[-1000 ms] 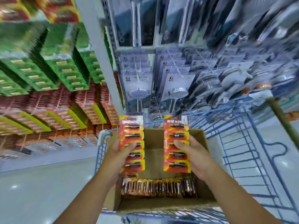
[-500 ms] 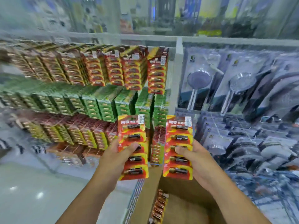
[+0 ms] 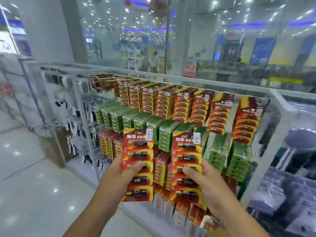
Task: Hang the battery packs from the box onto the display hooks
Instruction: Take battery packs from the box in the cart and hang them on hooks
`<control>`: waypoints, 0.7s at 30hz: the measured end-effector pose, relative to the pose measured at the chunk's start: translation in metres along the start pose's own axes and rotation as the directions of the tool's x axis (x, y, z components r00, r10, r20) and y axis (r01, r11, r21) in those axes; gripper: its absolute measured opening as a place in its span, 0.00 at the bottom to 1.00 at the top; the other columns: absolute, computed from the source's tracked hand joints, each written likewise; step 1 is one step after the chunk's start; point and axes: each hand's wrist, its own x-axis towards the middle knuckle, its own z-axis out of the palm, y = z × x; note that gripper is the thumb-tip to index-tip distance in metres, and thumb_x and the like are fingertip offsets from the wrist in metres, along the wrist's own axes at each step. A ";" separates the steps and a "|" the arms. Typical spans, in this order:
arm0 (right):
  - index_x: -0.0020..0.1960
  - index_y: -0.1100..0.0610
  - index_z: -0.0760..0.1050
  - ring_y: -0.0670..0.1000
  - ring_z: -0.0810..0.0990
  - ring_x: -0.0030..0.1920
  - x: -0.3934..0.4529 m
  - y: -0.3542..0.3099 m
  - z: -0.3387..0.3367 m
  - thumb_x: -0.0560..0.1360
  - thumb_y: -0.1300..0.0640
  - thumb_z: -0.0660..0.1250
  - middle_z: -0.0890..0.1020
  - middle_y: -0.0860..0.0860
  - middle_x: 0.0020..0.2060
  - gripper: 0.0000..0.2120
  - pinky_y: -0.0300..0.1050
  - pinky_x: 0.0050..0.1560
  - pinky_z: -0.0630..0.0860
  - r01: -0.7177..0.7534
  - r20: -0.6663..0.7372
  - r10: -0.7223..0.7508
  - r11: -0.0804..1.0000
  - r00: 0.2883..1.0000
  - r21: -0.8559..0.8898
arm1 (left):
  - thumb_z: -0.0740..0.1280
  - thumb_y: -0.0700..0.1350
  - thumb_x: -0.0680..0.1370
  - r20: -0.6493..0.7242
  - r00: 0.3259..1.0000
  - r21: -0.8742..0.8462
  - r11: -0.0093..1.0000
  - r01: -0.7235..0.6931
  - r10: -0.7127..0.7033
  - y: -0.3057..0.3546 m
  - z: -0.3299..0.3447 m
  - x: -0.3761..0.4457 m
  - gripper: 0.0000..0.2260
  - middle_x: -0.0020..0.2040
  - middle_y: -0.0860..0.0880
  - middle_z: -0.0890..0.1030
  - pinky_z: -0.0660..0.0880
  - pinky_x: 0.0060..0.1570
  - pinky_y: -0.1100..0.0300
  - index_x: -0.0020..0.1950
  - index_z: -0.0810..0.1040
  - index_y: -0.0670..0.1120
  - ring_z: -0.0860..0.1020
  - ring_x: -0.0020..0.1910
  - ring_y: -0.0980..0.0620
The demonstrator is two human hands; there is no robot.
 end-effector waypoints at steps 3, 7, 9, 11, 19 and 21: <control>0.62 0.51 0.80 0.53 0.89 0.49 0.028 -0.008 0.067 0.78 0.56 0.73 0.89 0.50 0.50 0.13 0.51 0.47 0.82 0.043 0.005 -0.043 0.999 0.999 -0.026 | 0.72 0.45 0.80 -0.017 1.000 -0.038 0.999 -0.020 0.019 0.014 -0.059 0.029 0.08 0.48 0.44 0.88 0.85 0.40 0.47 0.59 0.82 0.51 0.88 0.45 0.40; 0.61 0.49 0.81 0.51 0.88 0.51 0.064 -0.014 0.159 0.75 0.54 0.75 0.89 0.48 0.50 0.14 0.56 0.56 0.81 0.076 0.007 -0.076 0.997 0.997 -0.028 | 0.73 0.48 0.80 -0.036 0.999 -0.044 0.999 -0.014 0.012 0.034 -0.139 0.074 0.09 0.48 0.45 0.88 0.85 0.48 0.41 0.59 0.82 0.52 0.88 0.46 0.41; 0.63 0.49 0.80 0.53 0.88 0.54 0.084 -0.020 0.204 0.72 0.51 0.76 0.89 0.48 0.53 0.19 0.60 0.63 0.79 0.075 0.022 -0.074 0.997 0.997 -0.029 | 0.74 0.50 0.79 -0.041 0.999 -0.054 0.999 -0.011 0.009 0.048 -0.179 0.099 0.10 0.48 0.46 0.88 0.84 0.51 0.39 0.59 0.82 0.53 0.88 0.46 0.41; 0.65 0.49 0.79 0.56 0.87 0.56 0.109 -0.024 0.245 0.69 0.49 0.78 0.88 0.49 0.54 0.25 0.64 0.64 0.78 0.068 0.011 -0.068 0.998 0.998 0.002 | 0.74 0.50 0.79 -0.048 0.999 -0.073 0.997 -0.025 0.021 0.063 -0.216 0.125 0.09 0.47 0.46 0.89 0.84 0.47 0.43 0.59 0.82 0.52 0.88 0.45 0.41; 0.61 0.49 0.81 0.55 0.88 0.52 0.206 -0.041 0.335 0.78 0.57 0.73 0.89 0.50 0.50 0.13 0.58 0.56 0.81 0.057 -0.035 -0.057 0.998 0.998 0.001 | 0.74 0.59 0.74 -0.071 0.997 -0.061 0.997 -0.039 0.034 0.088 -0.298 0.235 0.16 0.50 0.48 0.88 0.83 0.54 0.36 0.59 0.83 0.55 0.87 0.49 0.41; 0.60 0.50 0.81 0.55 0.89 0.49 0.236 -0.045 0.348 0.78 0.58 0.73 0.89 0.50 0.48 0.12 0.53 0.49 0.81 0.084 -0.042 -0.084 0.996 0.996 -0.009 | 0.73 0.58 0.76 -0.071 0.997 -0.078 0.997 -0.028 0.023 0.089 -0.303 0.265 0.15 0.50 0.46 0.88 0.82 0.54 0.35 0.60 0.83 0.54 0.87 0.49 0.39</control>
